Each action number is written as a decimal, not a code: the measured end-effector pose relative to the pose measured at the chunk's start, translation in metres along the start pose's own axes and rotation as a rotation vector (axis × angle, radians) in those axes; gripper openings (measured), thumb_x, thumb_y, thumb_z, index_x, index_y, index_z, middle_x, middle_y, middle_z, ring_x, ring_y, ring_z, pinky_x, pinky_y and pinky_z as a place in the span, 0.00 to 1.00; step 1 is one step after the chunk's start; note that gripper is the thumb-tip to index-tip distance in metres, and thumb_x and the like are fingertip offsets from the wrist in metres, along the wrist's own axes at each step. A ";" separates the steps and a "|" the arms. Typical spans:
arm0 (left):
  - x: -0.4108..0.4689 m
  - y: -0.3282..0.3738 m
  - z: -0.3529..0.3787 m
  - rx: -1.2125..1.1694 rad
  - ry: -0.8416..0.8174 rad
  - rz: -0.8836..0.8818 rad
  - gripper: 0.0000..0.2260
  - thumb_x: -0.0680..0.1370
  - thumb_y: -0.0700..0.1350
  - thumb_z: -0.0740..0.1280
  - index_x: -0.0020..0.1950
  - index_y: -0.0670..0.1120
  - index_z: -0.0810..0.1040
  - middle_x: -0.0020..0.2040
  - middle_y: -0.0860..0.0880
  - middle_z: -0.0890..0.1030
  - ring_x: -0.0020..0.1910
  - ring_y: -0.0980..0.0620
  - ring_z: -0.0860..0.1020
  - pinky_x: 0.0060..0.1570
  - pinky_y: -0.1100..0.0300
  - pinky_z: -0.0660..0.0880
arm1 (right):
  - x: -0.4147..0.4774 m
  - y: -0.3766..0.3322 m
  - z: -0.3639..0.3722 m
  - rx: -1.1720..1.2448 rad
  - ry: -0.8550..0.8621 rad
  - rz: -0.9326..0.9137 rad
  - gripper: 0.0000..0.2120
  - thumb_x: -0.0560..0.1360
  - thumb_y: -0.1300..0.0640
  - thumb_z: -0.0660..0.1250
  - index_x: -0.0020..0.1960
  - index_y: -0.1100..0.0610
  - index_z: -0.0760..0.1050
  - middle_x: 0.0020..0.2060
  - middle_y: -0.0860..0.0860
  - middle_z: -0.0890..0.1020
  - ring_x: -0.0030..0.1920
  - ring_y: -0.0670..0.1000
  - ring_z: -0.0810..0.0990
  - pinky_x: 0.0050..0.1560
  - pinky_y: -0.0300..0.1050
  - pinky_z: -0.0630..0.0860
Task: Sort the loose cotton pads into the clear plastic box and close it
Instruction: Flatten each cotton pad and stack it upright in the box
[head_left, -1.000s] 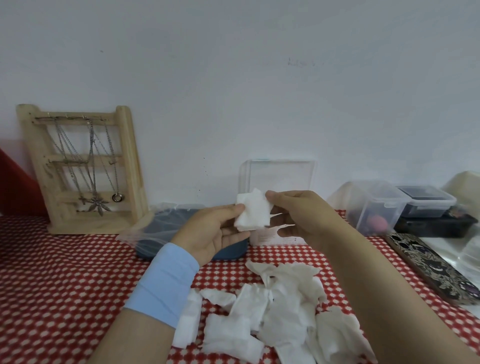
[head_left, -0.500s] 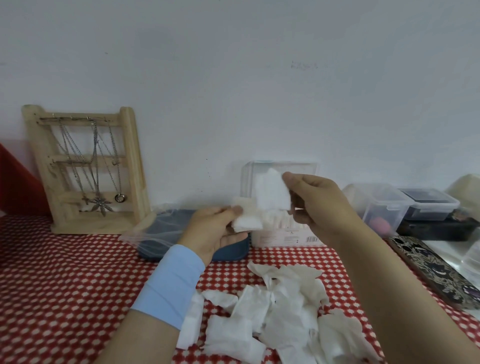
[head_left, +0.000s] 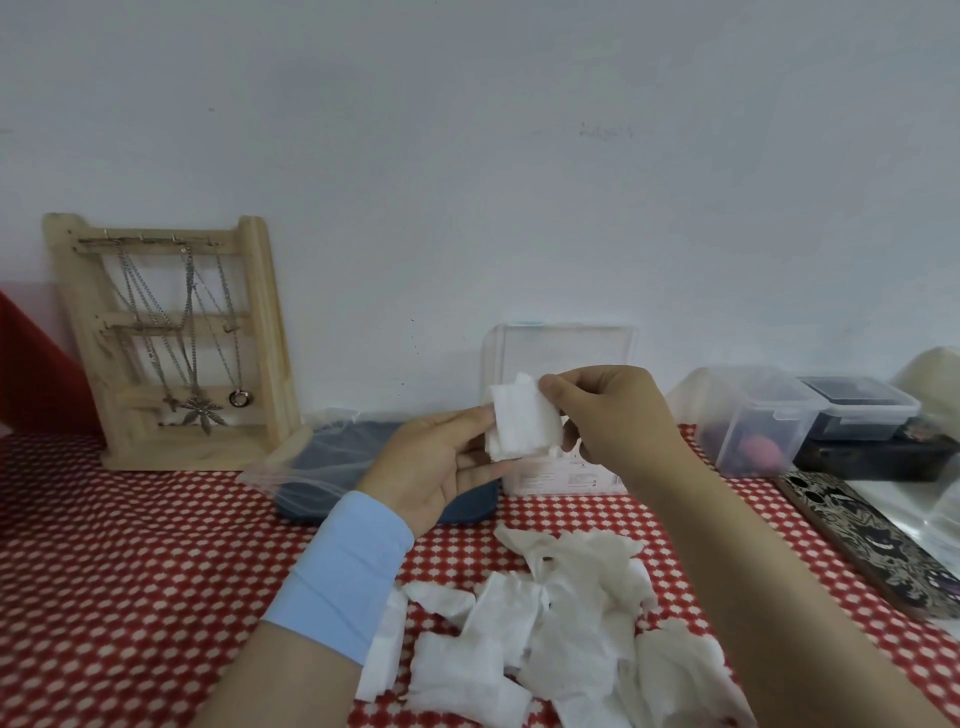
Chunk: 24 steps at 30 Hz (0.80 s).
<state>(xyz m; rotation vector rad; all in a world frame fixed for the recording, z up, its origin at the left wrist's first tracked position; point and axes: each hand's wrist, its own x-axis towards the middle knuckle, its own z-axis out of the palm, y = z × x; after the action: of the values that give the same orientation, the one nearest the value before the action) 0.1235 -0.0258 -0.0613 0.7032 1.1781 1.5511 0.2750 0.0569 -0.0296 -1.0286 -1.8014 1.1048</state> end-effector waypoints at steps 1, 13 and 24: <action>0.000 -0.001 0.000 0.009 0.010 0.009 0.11 0.79 0.44 0.69 0.58 0.40 0.83 0.52 0.43 0.87 0.49 0.49 0.86 0.41 0.60 0.83 | 0.000 0.000 0.000 0.001 0.004 0.008 0.12 0.80 0.53 0.68 0.39 0.51 0.84 0.29 0.59 0.83 0.23 0.48 0.70 0.27 0.41 0.71; 0.002 -0.001 0.002 0.022 -0.003 0.010 0.17 0.77 0.48 0.70 0.61 0.40 0.80 0.52 0.43 0.87 0.52 0.47 0.86 0.47 0.56 0.84 | 0.003 0.006 0.007 -0.084 0.054 -0.021 0.12 0.80 0.51 0.68 0.38 0.48 0.81 0.23 0.48 0.80 0.20 0.43 0.72 0.25 0.36 0.72; 0.008 -0.002 -0.012 0.001 0.160 0.015 0.11 0.79 0.41 0.70 0.59 0.38 0.81 0.52 0.42 0.86 0.50 0.47 0.85 0.40 0.60 0.83 | 0.008 0.006 -0.018 0.163 0.214 0.020 0.08 0.80 0.52 0.69 0.47 0.55 0.85 0.31 0.48 0.85 0.26 0.49 0.79 0.25 0.40 0.72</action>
<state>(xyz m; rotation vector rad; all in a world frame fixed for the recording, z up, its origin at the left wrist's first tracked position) 0.1112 -0.0227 -0.0687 0.5988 1.2934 1.6436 0.2893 0.0709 -0.0278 -1.0268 -1.5094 1.0901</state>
